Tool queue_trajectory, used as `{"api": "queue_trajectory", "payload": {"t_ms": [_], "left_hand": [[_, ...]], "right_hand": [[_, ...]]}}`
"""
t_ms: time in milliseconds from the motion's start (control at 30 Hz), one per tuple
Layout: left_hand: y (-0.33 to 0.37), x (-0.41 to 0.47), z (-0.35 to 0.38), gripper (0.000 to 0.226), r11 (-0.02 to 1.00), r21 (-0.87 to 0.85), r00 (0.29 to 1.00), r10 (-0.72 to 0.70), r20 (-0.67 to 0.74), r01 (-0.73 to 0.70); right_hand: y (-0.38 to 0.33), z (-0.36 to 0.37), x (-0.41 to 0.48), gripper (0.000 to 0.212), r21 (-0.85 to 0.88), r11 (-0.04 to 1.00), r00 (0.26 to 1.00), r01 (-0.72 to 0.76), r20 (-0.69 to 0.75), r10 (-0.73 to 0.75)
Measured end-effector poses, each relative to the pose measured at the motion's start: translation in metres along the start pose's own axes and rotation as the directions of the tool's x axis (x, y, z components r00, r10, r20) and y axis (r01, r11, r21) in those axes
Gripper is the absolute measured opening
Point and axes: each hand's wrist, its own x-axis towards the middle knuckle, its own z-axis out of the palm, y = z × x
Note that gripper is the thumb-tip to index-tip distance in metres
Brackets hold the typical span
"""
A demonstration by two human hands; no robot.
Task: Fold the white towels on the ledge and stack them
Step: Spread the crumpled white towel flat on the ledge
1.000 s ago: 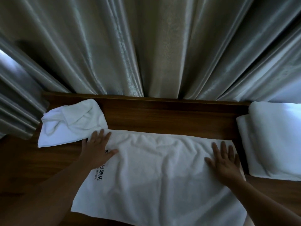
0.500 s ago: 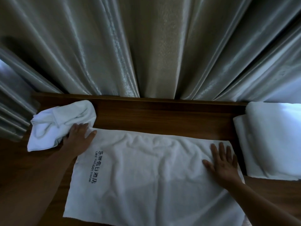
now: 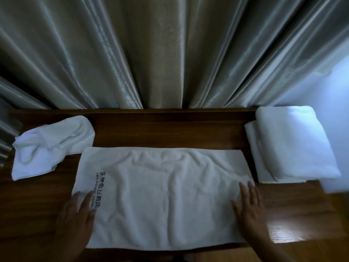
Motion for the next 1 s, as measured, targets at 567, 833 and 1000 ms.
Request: {"api": "queue_trajectory", "payload": {"t_ms": [567,833,1000], "left_hand": [[0.01,-0.033,-0.043,0.034,0.558,-0.429,0.703,-0.591,0.396,0.711],[-0.015,-0.041,-0.042,0.029,0.608,-0.378,0.716,-0.586,0.379,0.698],[-0.009,-0.052,-0.038,0.051,0.721,-0.312,0.77,-0.48,0.42,0.619]], "right_hand": [[-0.012,-0.056,-0.027,0.03,0.698,0.084,0.658,-0.711,0.618,0.43],[0.017,-0.053,-0.035,0.035,0.486,0.495,0.681,-0.721,0.363,0.636],[0.028,-0.043,-0.043,0.032,0.328,0.702,0.774,-0.632,0.227,0.591]]}}
